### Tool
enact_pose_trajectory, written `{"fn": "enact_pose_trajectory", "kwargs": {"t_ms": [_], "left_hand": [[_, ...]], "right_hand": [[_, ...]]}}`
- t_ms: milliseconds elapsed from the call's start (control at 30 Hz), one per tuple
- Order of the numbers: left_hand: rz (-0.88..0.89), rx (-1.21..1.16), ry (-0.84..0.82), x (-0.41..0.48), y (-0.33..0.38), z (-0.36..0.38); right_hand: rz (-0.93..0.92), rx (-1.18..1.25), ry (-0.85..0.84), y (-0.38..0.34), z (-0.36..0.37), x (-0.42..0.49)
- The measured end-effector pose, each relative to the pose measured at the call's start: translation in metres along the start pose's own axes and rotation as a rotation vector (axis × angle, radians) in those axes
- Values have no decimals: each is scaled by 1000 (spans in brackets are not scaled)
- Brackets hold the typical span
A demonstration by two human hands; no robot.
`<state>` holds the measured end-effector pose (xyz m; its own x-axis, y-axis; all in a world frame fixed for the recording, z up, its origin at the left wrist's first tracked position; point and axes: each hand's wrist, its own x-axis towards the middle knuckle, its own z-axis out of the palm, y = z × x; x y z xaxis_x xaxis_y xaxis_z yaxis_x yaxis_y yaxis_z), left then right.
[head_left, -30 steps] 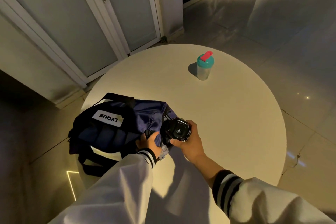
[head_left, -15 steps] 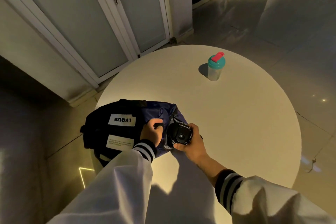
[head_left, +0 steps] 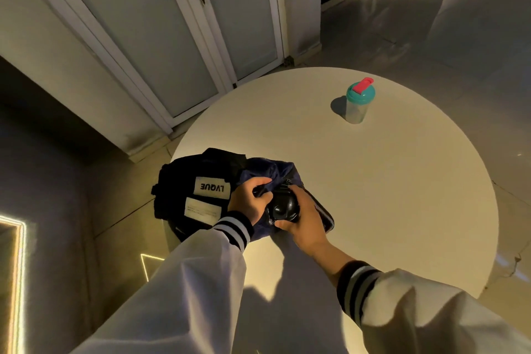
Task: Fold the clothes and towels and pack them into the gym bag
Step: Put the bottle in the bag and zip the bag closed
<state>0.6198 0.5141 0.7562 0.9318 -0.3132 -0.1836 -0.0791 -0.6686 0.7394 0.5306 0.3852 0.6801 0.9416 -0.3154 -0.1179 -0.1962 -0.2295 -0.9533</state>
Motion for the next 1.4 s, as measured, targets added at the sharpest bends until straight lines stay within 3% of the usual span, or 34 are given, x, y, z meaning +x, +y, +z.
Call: {"fn": "enact_pose_trajectory", "kwargs": {"t_ms": [367,500,733,867,967,1067,1167,1267,1400], "left_hand": [[-46,-53,-109,-4,0,-8],[-73,-73,-127,1,-4,-4],[-106,-119,-149,9,-7,-3],[11,109,-147,13,-17,2],[142,339,99,15,-24,18],[187,484,255,18,-20,31],[198,645,208,25,-12,38],[147,715,91,37,-6,42],[102,757,81,47,-4,49]], "right_hand": [[141,-223,-23,-17,13,39],[58,-179,2,-11,12,34],[107,-52,18,-14,10,45],[108,-18,-14,-4,15,44],[63,-141,35,0,4,44],[0,-382,229,4,-17,43],[226,-576,141,10,-33,43],[284,-380,-35,13,-37,44],[279,-28,-28,11,-34,42]]}}
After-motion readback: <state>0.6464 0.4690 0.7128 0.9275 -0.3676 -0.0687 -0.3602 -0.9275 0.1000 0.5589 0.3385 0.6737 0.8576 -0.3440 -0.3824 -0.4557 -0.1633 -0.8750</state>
